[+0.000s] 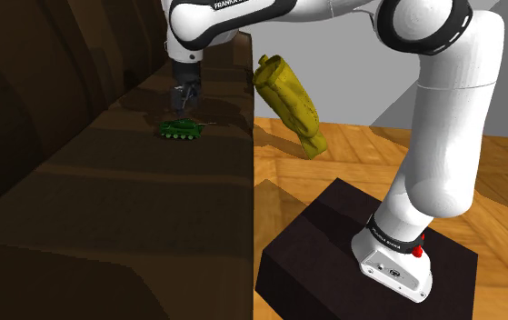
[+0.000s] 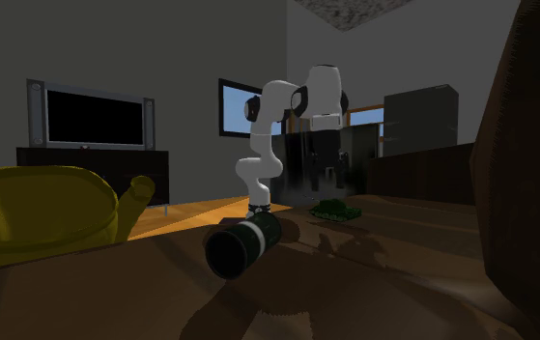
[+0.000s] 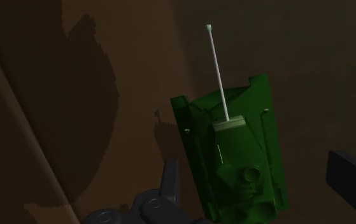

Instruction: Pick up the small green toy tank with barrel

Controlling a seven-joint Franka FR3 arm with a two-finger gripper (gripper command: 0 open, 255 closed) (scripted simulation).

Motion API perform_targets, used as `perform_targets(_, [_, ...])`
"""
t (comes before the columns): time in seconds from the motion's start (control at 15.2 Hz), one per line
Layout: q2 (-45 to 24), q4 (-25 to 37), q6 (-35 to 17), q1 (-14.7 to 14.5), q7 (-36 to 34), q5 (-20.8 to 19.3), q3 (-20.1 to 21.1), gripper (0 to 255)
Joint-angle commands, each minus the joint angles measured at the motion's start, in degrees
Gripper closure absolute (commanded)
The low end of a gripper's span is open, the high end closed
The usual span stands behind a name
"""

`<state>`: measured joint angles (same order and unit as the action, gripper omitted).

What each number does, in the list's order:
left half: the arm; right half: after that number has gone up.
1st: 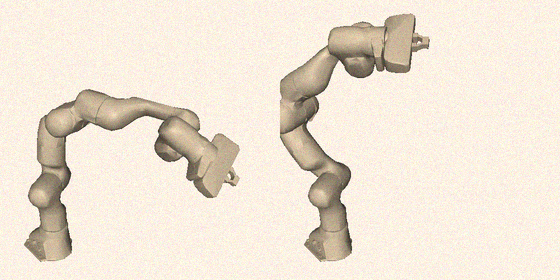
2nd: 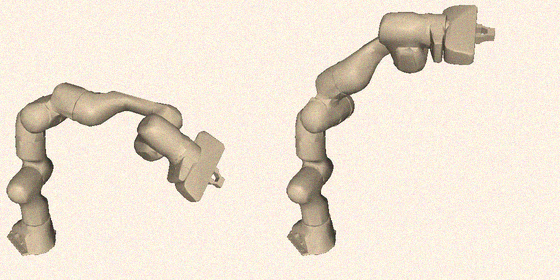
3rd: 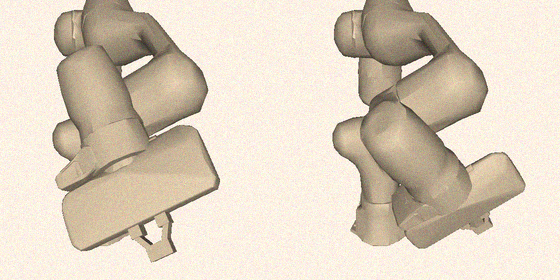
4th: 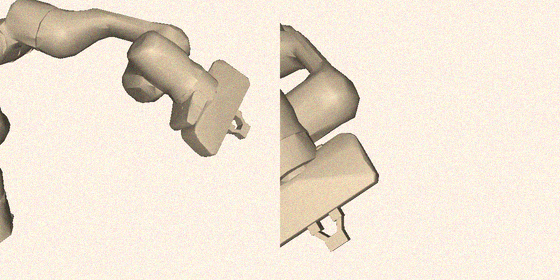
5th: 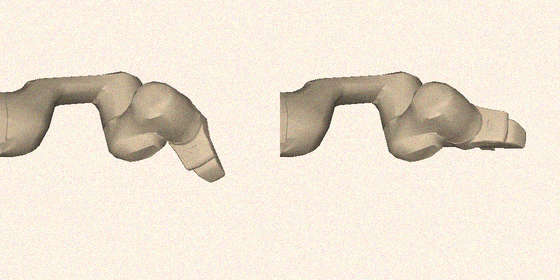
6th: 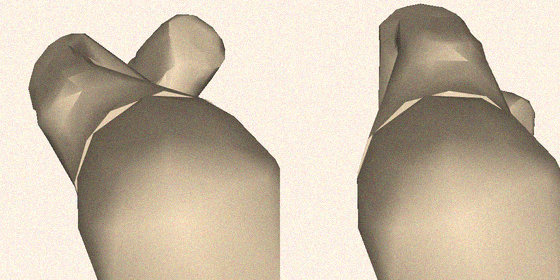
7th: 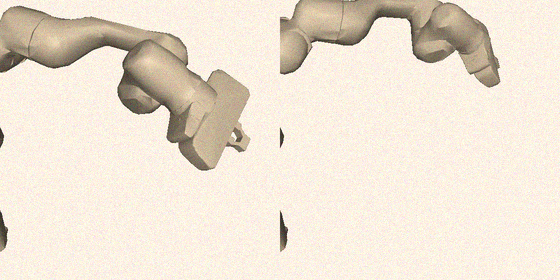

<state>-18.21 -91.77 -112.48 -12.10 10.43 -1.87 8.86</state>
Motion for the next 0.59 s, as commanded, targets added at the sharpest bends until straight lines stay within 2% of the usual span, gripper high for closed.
perform_targets(0.0, [-0.4, -0.9, -1.4, 0.0, 0.0, -0.1, 0.0, 0])
perform_targets(0.26, [-0.8, -2.3, -3.2, 0.0, 0.0, -0.2, -0.1, 0])
perform_targets(0.33, [-0.8, -2.4, -3.2, 0.0, -0.1, -0.2, 0.0, 255])
perform_targets(0.53, [-0.8, -2.4, -3.2, 0.0, -0.1, -0.2, 0.0, 255])
